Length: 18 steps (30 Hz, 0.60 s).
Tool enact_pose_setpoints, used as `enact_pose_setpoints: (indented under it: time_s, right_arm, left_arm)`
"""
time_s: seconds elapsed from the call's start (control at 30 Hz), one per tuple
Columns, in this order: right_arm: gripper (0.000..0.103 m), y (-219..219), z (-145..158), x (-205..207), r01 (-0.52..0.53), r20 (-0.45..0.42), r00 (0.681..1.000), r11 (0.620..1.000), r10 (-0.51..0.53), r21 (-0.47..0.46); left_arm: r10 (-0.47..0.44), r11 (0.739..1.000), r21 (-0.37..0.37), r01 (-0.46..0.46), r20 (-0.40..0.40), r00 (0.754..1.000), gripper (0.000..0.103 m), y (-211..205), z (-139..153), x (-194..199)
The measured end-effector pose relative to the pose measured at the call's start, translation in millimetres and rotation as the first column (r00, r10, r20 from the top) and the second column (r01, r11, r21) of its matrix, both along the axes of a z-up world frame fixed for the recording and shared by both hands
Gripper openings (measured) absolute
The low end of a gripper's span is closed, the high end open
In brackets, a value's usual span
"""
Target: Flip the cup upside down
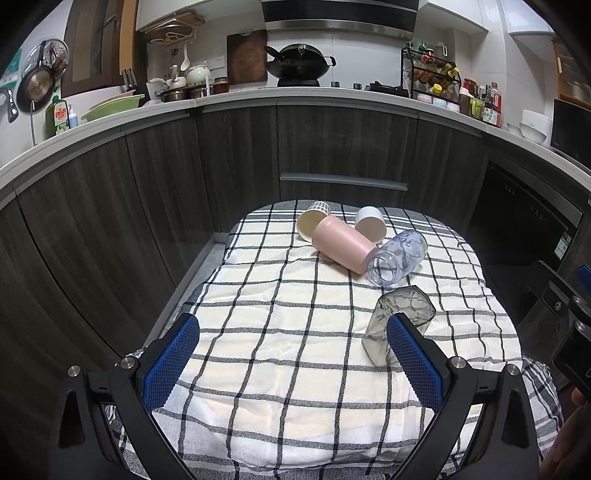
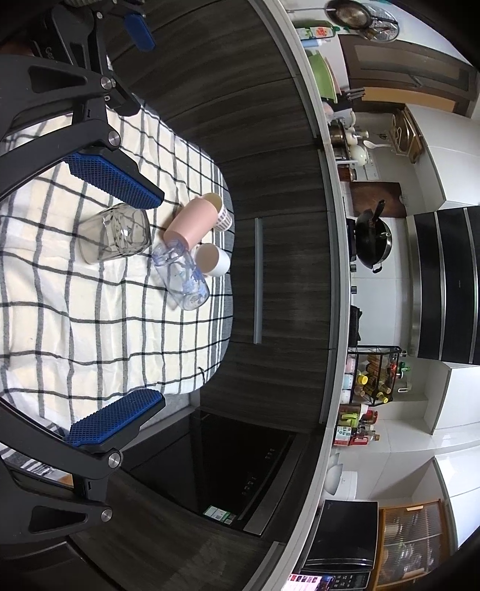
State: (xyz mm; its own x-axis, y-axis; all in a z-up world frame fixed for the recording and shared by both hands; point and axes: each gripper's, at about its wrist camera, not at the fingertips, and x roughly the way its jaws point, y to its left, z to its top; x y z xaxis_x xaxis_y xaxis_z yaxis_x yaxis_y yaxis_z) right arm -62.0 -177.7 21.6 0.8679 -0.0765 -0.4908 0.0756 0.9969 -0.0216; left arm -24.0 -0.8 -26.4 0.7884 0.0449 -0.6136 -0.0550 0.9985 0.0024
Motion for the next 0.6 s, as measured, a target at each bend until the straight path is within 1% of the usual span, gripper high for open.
enact_pose_setpoints:
  time_s: [0.13, 0.6]
  right_arm:
    - [0.101, 0.3, 2.3, -1.5, 0.000, 0.013, 1.000, 1.000, 0.000, -0.004]
    - [0.101, 0.2, 1.9, -1.8, 0.004, 0.012, 1.000, 1.000, -0.004, 0.000]
  left_arm:
    - [-0.001, 1.000, -0.004, 0.001, 0.001, 1.000, 0.103, 0.8, -0.9, -0.2]
    - [-0.003, 1.000, 0.003, 0.003, 0.022, 1.000, 0.103, -2.0, 0.8, -3.6]
